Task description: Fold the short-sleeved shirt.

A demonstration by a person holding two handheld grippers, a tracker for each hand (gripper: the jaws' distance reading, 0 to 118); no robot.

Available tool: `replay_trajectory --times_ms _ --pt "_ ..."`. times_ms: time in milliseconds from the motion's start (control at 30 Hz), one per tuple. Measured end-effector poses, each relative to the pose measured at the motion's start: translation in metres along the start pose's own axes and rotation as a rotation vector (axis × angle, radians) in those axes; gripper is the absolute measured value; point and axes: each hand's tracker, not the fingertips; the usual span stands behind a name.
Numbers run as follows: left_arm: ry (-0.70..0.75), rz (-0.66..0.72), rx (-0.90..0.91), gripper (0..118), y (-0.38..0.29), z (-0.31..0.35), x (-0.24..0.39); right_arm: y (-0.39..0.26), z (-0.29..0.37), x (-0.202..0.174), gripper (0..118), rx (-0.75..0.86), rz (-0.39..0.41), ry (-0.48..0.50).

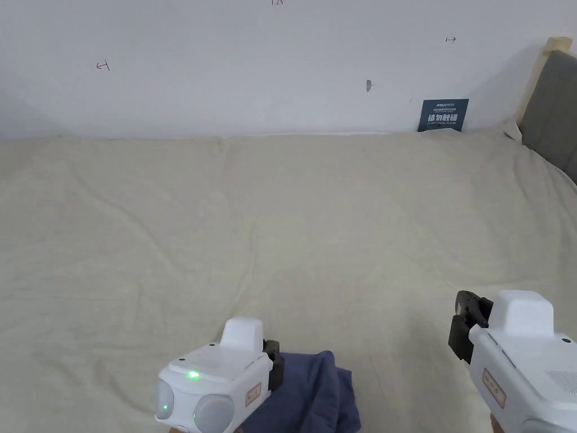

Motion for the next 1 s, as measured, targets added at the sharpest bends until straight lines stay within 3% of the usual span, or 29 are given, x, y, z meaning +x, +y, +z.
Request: replay_trajectory --times_ms 267,633,900,1000 --pt "-0.052 -0.023 -0.125 0 -0.046 -0.042 0.04 -0.005 -0.004 0.006 2 -0.023 0.006 0.001" --pt "-0.065 -0.024 -0.207 0 -0.054 -0.09 0.084 -0.017 -0.017 0.028 2 -0.064 -0.008 -0.033" --pt "-0.038 -0.076 -0.194 0 -0.058 -0.091 0.103 -0.018 -0.016 0.027 2 -0.069 -0.015 -0.029" --pt "-0.08 -0.029 -0.105 0 -0.043 -0.067 0.095 -0.012 -0.009 0.021 2 -0.049 -0.018 -0.016"
